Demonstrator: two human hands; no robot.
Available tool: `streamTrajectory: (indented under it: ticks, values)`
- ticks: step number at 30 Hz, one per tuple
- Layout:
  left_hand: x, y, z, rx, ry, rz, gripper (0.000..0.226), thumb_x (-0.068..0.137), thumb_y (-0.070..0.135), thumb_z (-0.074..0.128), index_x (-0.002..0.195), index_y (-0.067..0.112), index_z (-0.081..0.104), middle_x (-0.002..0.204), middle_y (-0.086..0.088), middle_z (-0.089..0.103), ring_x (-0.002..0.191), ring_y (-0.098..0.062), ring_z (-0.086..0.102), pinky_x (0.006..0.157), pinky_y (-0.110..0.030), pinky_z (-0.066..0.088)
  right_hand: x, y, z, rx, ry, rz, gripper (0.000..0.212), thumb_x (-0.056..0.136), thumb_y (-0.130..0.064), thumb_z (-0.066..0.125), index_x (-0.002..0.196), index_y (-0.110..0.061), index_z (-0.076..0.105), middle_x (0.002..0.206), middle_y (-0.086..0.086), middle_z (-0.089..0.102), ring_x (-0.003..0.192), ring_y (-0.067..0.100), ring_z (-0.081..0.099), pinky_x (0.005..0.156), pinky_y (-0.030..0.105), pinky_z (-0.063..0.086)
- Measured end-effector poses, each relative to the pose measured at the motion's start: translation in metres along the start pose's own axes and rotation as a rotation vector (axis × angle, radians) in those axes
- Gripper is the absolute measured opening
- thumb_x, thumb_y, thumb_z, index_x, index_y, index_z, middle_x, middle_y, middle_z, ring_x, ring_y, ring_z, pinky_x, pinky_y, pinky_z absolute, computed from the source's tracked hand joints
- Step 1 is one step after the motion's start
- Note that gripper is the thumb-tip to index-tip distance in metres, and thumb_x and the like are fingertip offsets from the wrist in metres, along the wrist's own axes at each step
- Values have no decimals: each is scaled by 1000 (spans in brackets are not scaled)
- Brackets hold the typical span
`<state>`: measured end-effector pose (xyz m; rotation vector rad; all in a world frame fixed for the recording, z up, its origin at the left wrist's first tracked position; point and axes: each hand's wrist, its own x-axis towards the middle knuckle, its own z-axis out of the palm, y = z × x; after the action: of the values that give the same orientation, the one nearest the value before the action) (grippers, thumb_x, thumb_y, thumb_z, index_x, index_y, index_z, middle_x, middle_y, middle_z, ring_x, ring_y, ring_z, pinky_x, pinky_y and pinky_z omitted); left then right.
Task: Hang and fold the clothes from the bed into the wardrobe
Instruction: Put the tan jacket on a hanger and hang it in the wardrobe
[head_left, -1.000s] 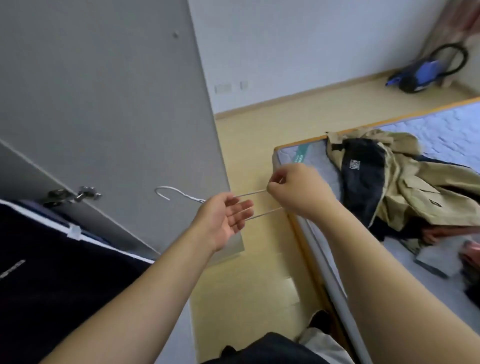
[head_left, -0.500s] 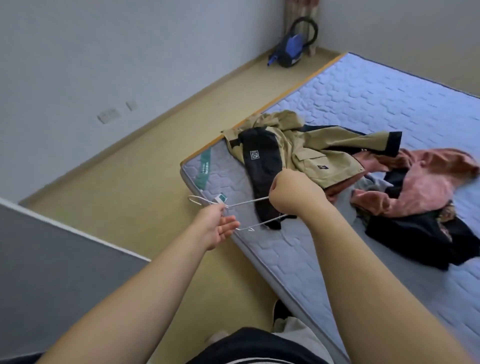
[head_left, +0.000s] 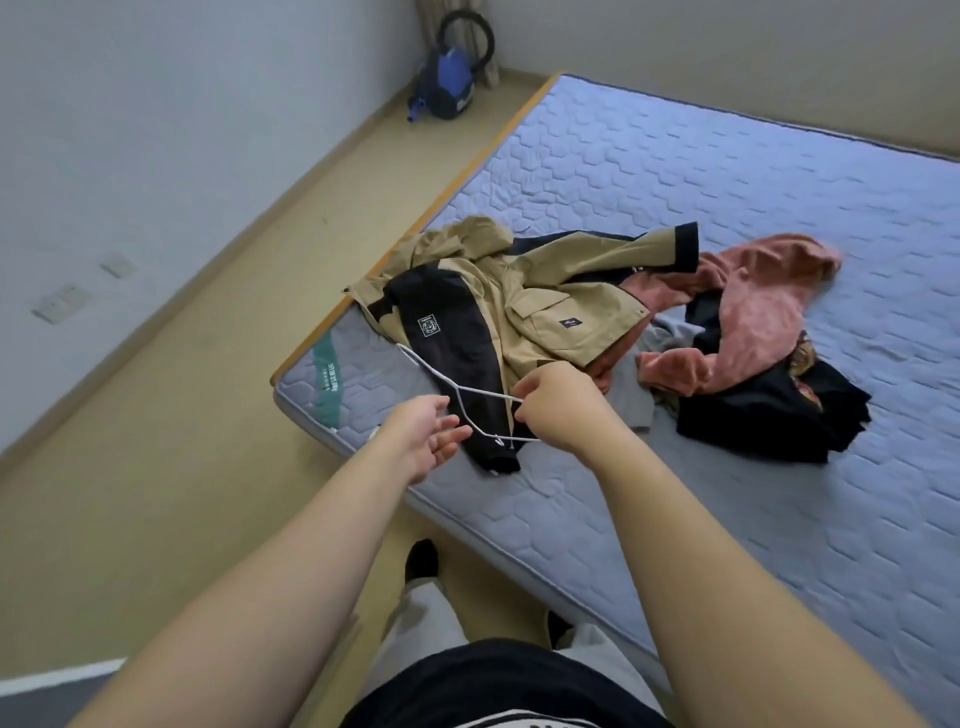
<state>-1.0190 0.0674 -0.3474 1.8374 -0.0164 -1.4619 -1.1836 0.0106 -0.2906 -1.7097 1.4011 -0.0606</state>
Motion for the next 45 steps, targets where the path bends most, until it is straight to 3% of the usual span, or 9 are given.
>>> streamTrajectory:
  ticks: [7, 10, 14, 18, 25, 29, 33, 38, 45]
  values:
    - [89, 43, -43, 157, -101, -86, 14, 105, 21, 45, 116, 15, 50, 110, -6, 59, 74, -16, 65, 59, -25, 43, 57, -24, 45, 265, 187, 265, 25, 89, -5, 50, 88, -13, 73, 81, 7, 65, 76, 26, 60, 67, 36, 56]
    - [124, 59, -64, 246, -128, -115, 9, 104, 20, 46, 103, 15, 54, 97, -4, 59, 72, -16, 65, 57, -23, 42, 75, -43, 69, 294, 249, 379, 28, 91, -12, 50, 64, -14, 48, 57, 1, 40, 52, 21, 35, 48, 27, 30]
    - [164, 76, -83, 374, -122, -156, 13, 104, 21, 46, 95, 17, 55, 98, -2, 59, 67, -12, 64, 47, -20, 42, 91, -63, 94, 421, 444, 431, 38, 90, -15, 45, 54, -27, 43, 57, -8, 39, 54, 17, 36, 50, 28, 31]
    - [186, 86, -82, 365, -224, -204, 18, 105, 26, 47, 116, 14, 56, 101, -3, 64, 72, -14, 63, 59, -24, 40, 91, -73, 102, 581, 597, 374, 19, 103, -24, 47, 105, -23, 67, 87, -9, 64, 78, 9, 59, 64, 24, 50]
    - [195, 135, -27, 124, -562, -143, 55, 105, 58, 30, 130, 16, 55, 126, -4, 70, 115, -24, 65, 90, -37, 45, 87, -58, 146, 747, 416, 300, 15, 105, -10, 49, 104, -15, 64, 53, -16, 49, 49, 3, 41, 52, 19, 35]
    - [214, 160, -5, -86, -463, -167, 45, 107, 50, 32, 119, 16, 60, 107, -1, 75, 91, -16, 70, 74, -27, 49, 85, -50, 163, 840, 351, 359, 16, 105, -9, 48, 105, -12, 64, 56, -12, 49, 52, 7, 42, 54, 23, 38]
    - [225, 158, 0, 220, -434, -87, 23, 102, 35, 57, 90, 22, 72, 78, 10, 69, 56, -2, 55, 54, -17, 36, 85, -36, 167, 759, 256, 459, 8, 100, -16, 59, 102, -17, 67, 75, 2, 63, 63, 13, 57, 63, 27, 51]
    - [215, 138, -13, 753, -604, 20, 22, 92, 38, 70, 102, 21, 80, 93, 7, 67, 72, -10, 45, 61, -24, 34, 114, -45, 155, 734, 312, 467, 20, 95, -27, 67, 114, -20, 62, 86, 7, 67, 69, 13, 64, 63, 25, 53]
    - [246, 133, -23, 814, -505, 10, 17, 96, 39, 65, 97, 23, 68, 99, 0, 72, 70, -13, 49, 57, -26, 32, 164, -47, 160, 408, 426, 582, 25, 105, -41, 43, 96, -26, 60, 91, 3, 66, 88, 26, 60, 80, 37, 48]
